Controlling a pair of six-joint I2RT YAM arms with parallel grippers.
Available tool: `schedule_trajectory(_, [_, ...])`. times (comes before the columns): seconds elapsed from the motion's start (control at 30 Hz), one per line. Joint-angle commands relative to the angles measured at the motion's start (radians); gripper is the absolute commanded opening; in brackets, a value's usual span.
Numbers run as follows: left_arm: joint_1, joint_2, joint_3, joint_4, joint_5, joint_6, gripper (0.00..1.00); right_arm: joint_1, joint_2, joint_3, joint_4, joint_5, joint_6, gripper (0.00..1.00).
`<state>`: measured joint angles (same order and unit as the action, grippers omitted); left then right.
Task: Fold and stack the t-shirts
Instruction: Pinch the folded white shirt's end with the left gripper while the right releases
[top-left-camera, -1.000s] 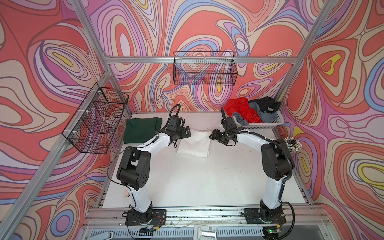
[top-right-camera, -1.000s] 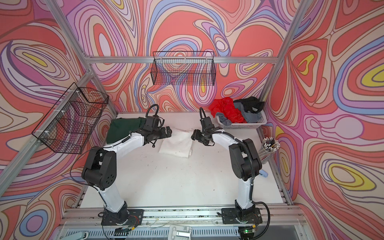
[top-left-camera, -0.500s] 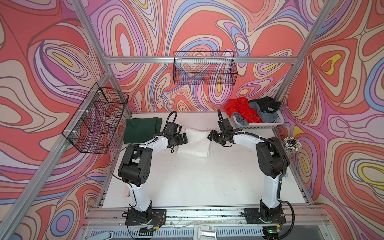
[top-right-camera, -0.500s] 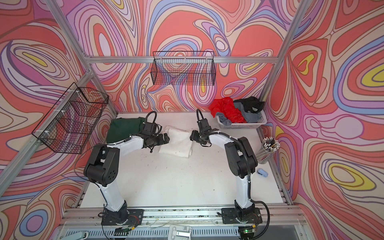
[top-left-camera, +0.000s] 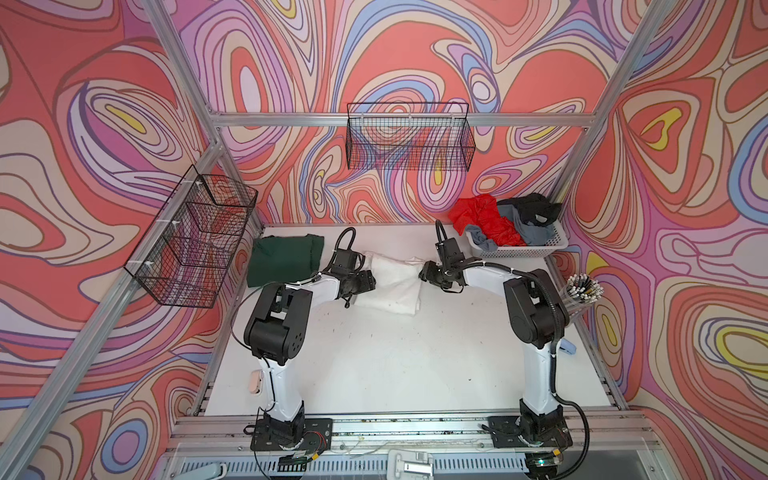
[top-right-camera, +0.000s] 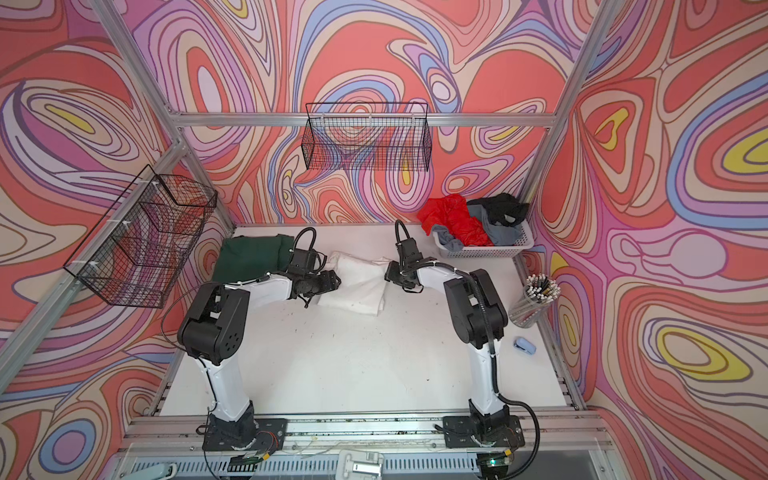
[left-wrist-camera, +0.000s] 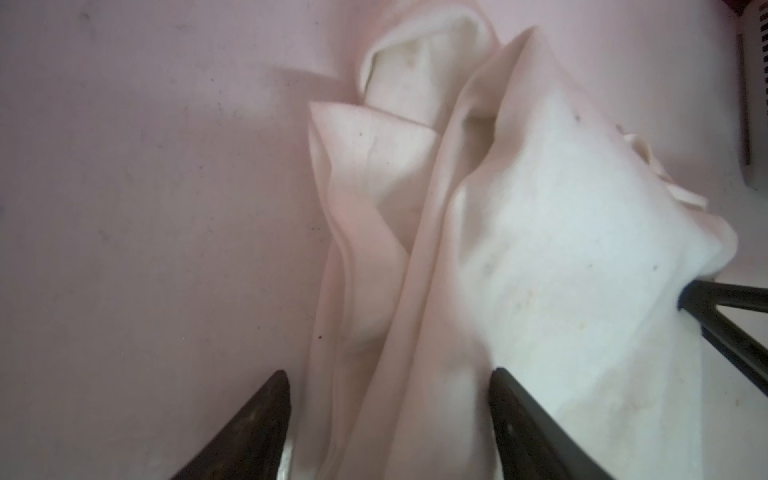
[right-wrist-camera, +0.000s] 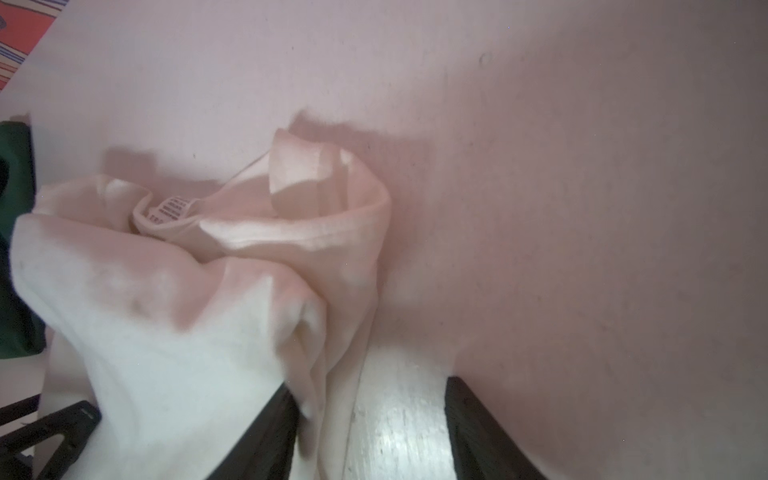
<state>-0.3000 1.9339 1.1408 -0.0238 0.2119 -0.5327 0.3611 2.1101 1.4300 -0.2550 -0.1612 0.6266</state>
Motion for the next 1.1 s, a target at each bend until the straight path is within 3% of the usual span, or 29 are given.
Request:
schedule_trajectory(0.0, [0.003, 0.034, -0.003, -0.008, 0.035, -0.02, 0.47, -0.005, 0.05, 0.014, -0.013, 0.006, 0.016, 0.59])
schedule_trajectory(0.33, [0.003, 0.065, 0.106, -0.092, 0.052, -0.017, 0.0, -0.008, 0.064, -0.009, 0.021, -0.017, 0.012, 0.61])
schedule_trajectory(0.87, [0.004, 0.024, 0.202, -0.214, -0.007, 0.038, 0.0, -0.092, 0.045, -0.031, 0.013, -0.026, -0.015, 0.65])
schedule_trajectory(1.07, [0.004, 0.017, 0.272, -0.297, -0.048, 0.071, 0.0, -0.097, -0.018, -0.09, 0.011, -0.017, -0.034, 0.8])
